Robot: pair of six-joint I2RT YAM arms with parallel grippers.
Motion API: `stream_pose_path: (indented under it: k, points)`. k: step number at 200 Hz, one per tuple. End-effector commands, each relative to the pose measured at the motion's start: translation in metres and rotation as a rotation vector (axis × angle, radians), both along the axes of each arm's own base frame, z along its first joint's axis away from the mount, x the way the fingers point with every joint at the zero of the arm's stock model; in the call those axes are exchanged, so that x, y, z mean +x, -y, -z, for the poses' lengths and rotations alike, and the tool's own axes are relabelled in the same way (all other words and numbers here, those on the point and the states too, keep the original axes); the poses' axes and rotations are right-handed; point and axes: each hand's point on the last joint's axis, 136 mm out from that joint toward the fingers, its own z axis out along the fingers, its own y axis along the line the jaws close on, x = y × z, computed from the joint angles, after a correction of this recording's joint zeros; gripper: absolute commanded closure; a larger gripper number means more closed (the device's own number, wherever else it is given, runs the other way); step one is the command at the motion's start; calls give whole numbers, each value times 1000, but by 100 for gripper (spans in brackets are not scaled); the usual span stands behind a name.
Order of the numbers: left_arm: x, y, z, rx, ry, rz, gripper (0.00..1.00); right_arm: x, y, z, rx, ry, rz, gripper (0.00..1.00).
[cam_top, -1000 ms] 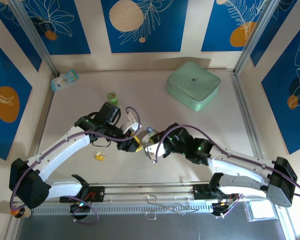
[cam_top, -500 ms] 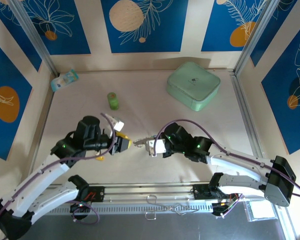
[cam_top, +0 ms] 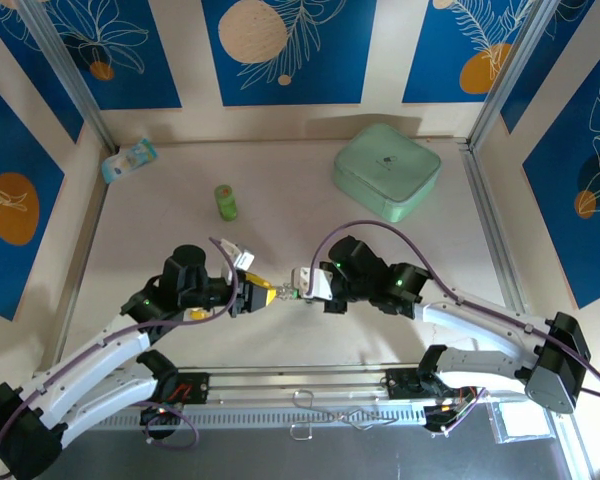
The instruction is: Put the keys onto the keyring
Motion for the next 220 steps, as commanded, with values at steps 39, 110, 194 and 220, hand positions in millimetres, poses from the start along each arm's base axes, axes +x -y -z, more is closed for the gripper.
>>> stream_pose_path:
  k: [39,110,194,220]
  points:
    - [2,-20,-5,72,63,-91,60,8,-8,-26,48,-21,52,100]
    - [-9,-1,-27,-80,29,14,73,8,-11,-28,61,-32,48,100]
    - [1,-4,-12,-17,-2,-45,70,6,-14,-33,76,-33,39,100]
    - [3,-2,-13,-22,-1,-44,69,3,-14,-33,86,-39,30,100]
